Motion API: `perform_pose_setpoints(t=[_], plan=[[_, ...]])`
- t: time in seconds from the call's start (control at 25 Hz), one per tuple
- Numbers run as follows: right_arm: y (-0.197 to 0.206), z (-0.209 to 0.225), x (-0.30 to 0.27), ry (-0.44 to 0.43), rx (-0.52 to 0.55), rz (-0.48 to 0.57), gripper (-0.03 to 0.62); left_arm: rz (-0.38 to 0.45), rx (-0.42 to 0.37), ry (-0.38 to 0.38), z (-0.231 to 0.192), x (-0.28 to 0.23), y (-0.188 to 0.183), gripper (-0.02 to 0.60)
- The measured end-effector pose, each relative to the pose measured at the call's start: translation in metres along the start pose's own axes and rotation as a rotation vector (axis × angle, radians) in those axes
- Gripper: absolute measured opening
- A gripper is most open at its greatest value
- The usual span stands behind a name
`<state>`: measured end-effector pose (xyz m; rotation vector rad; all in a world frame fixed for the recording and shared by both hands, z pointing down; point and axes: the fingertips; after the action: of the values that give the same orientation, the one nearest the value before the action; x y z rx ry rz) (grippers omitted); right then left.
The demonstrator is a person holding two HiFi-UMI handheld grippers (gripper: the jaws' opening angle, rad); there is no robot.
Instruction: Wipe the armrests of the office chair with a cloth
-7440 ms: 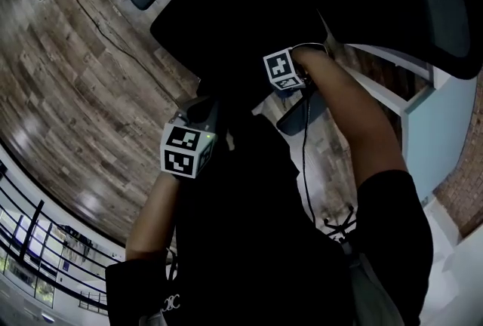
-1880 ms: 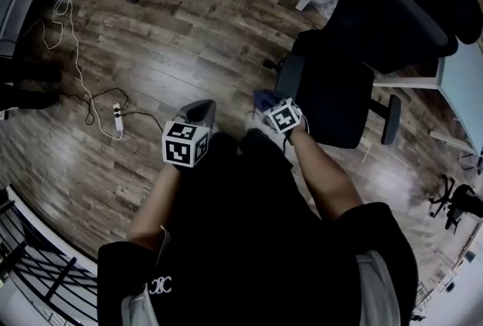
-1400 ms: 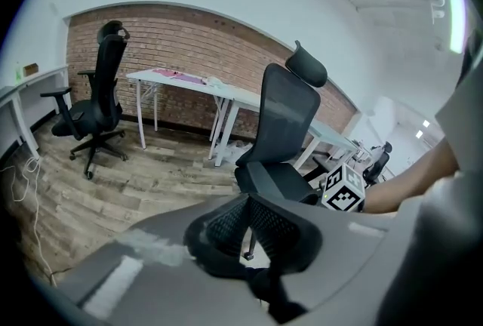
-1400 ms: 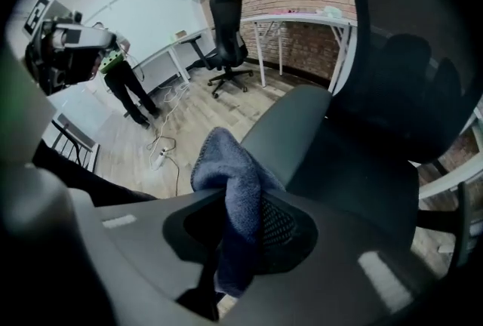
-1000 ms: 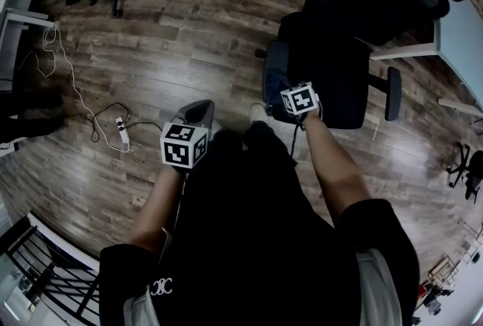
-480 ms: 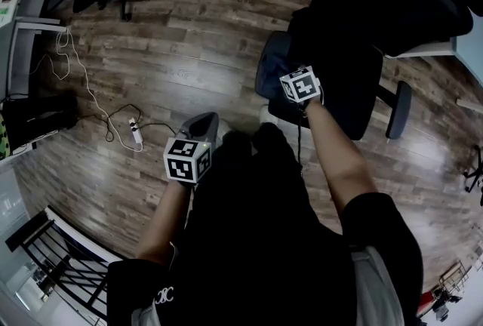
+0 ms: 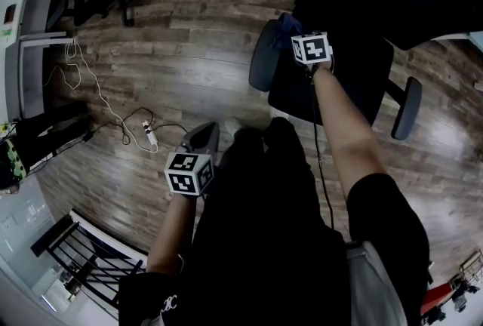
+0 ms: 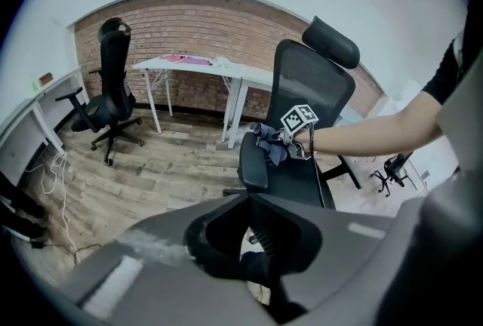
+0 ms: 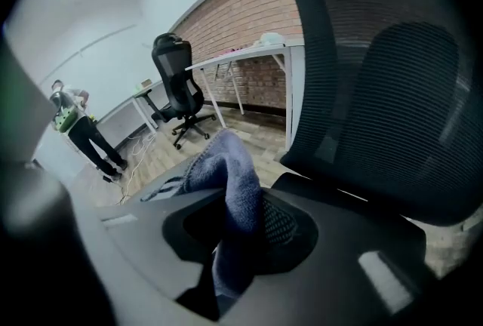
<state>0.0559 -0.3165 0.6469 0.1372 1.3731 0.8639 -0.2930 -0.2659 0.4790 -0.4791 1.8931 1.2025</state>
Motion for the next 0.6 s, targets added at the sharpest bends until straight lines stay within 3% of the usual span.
perform_pose_setpoints(t=[0.12,0.2,0.36,0.48,0.6], plan=[[0.016,0.005,-0.001,-0.018,-0.031,-0.026,0.081,-0.025,-0.029,0.016,0.004,-0.007,-0.014,0.006],[0.038,-0.009,0.002,-0.088,0.002,-0.053,0.081,-0.04,-0.057,0.036,0.011,-0.014,-0.021,0.006],[0.079,-0.062,0.019,-0.288,0.211,-0.063,0.081,-0.06,-0.099,0.087,0.023,-0.034,-0.039,0.006],[0.094,-0.078,0.027,-0.33,0.32,-0.043,0.081,-0.074,-0.133,0.114,0.032,-0.051,-0.054,0.006],[0.092,-0.08,0.022,-0.335,0.324,-0.009,0.081,-0.091,-0.177,0.137,0.043,-0.065,-0.064,0.006]])
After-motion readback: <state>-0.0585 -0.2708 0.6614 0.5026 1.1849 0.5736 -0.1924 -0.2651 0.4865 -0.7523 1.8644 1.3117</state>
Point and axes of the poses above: the fingertips, and each gripper's own axes: x backward along the fingers, z to its right, y out of its underside, and after that the axes turned 5 degrees about -x, right-handed
